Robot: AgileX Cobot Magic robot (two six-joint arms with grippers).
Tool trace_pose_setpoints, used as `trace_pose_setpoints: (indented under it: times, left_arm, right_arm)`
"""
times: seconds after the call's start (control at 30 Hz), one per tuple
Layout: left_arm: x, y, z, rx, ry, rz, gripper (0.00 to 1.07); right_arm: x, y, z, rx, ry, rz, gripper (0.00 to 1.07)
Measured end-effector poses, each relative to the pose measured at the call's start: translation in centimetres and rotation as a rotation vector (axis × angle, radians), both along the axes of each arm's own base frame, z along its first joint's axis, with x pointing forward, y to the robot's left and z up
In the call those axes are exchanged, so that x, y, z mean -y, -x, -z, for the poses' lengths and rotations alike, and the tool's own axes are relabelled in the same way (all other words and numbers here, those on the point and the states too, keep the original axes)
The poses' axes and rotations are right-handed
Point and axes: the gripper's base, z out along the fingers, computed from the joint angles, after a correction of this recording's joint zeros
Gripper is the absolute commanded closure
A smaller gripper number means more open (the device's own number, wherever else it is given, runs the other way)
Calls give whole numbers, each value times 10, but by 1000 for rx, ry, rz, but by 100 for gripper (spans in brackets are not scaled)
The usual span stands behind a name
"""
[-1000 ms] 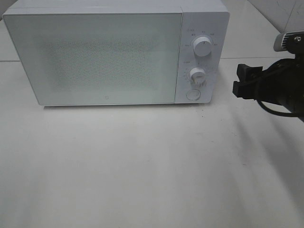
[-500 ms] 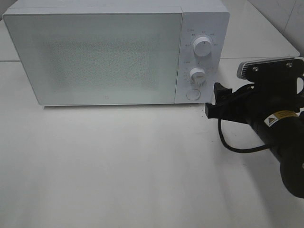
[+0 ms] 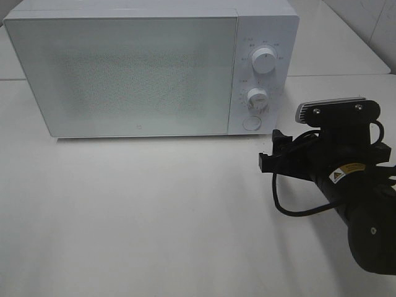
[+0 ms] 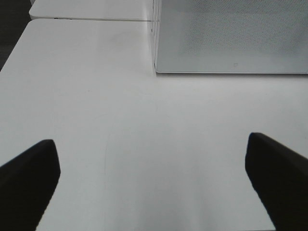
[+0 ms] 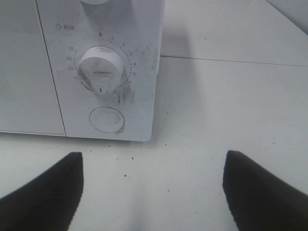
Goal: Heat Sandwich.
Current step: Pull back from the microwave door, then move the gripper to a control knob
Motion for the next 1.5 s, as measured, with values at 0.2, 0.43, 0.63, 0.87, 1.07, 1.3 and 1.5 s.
trace_pose_setpoints:
  times: [0.2,0.43,0.63,0.87,1.07,1.3,1.5]
  left_arm:
    - [0,0,0,0,0,0,3]
    - [0,0,0,0,0,0,3]
    - [0,0,0,0,0,0,3]
    - [0,0,0,0,0,0,3]
    - [0,0,0,0,0,0,3]
    - [0,0,0,0,0,0,3]
    - [0,0,0,0,0,0,3]
  right_arm:
    - [-9,-11,-2,23,-22,4,31]
    - [-26,-31,5,39,-30,-7,31]
    - [-35,-53,7,72,-41,-19,31]
    - [-41,-71,6,106,-56,-21,31]
    - [-47,-89,12,123,-59,-20,31]
    - [-47,-96,18,121,-55,-15,31]
    - [-47,-96,18,121,-54,-18,39]
